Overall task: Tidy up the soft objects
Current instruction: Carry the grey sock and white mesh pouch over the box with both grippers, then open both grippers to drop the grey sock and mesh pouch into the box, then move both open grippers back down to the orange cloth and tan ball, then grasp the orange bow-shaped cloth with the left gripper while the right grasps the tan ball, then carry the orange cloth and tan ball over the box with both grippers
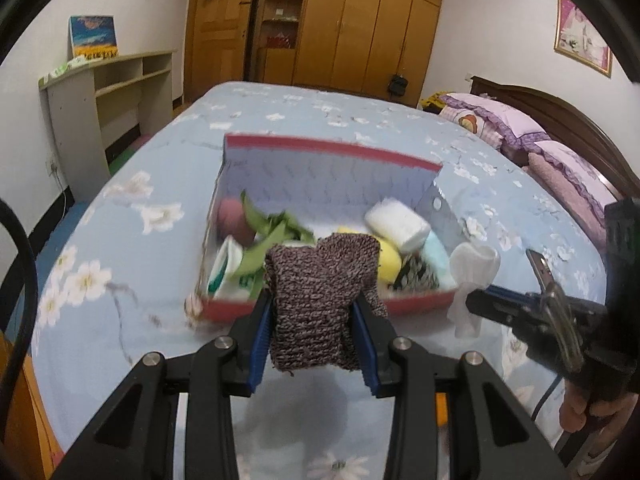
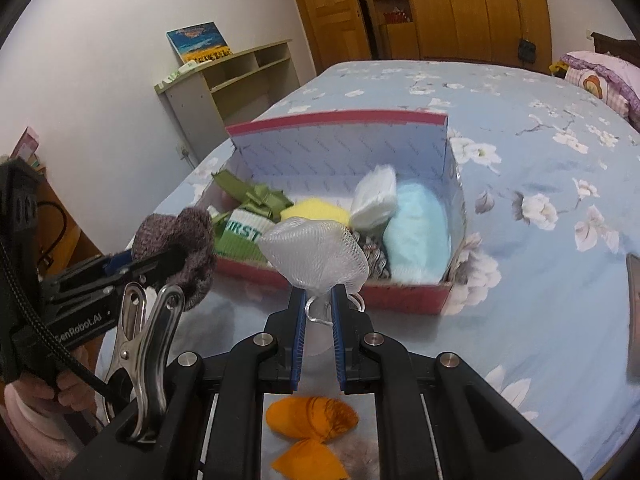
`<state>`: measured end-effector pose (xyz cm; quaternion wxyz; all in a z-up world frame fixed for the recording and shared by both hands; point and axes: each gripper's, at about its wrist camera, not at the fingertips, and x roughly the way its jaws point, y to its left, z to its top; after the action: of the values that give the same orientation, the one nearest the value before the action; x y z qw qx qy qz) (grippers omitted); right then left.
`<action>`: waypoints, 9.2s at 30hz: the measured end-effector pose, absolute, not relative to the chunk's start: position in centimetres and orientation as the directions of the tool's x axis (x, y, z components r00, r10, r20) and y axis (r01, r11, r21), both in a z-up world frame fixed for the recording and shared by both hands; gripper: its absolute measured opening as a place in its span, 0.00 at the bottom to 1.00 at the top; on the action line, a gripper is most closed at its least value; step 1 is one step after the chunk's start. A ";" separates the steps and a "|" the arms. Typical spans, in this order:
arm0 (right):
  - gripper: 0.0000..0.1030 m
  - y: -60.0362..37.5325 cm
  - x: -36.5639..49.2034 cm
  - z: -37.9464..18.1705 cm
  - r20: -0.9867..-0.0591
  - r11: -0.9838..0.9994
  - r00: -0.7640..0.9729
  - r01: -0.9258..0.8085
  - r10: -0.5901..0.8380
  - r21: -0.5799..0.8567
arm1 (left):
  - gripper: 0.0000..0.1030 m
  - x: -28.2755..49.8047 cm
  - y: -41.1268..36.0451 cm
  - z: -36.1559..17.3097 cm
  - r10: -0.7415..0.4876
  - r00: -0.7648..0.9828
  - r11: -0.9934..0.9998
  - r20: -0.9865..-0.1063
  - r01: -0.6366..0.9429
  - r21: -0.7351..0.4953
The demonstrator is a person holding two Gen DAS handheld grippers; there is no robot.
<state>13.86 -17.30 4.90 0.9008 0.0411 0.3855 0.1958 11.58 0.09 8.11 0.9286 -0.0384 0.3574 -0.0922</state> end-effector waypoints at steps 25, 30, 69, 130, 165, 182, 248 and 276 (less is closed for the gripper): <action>0.13 -18.5 21.4 5.9 -0.646 0.952 0.704 -0.268 0.297 0.147 | 0.38 22.3 -3.4 7.3 -0.189 0.728 0.981 -0.659 0.165 -0.098; 0.13 -18.6 23.0 5.2 -0.641 0.959 0.718 -0.258 0.270 0.116 | 0.38 24.0 -3.7 5.7 -0.166 0.715 0.985 -0.679 0.148 -0.085; 0.41 -20.0 23.2 5.1 -0.565 0.945 0.758 -0.274 0.326 0.178 | 0.63 22.0 -3.5 7.2 -0.140 0.736 0.989 -0.663 0.132 -0.063; 0.41 -22.9 5.4 4.1 -0.664 0.964 0.699 -0.206 0.266 0.170 | 0.63 7.7 -8.5 2.5 -0.343 0.527 0.928 -0.778 0.318 -0.193; 0.42 -24.9 5.2 1.4 -0.694 0.964 0.671 -0.150 0.261 0.219 | 0.46 7.4 -10.9 0.9 -0.338 0.516 0.920 -0.787 0.356 -0.162; 0.42 -21.9 2.8 2.1 -0.710 0.955 0.640 -0.221 0.295 0.197 | 0.46 5.9 -5.8 2.2 -0.286 0.574 0.953 -0.767 0.255 -0.165; 0.33 -17.9 6.1 4.7 -0.726 0.932 0.607 -0.336 0.323 0.134 | 0.46 8.1 0.0 7.8 -0.235 0.701 0.972 -0.673 0.184 -0.148; 0.33 -15.9 17.1 7.6 -0.649 0.931 0.677 -0.331 0.348 0.153 | 0.46 19.1 0.4 9.9 -0.156 0.749 0.988 -0.644 0.130 -0.089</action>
<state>17.11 -15.87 7.65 0.9157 0.0114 0.3565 0.1854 19.13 0.39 9.87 0.9350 -0.0192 0.3459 -0.0765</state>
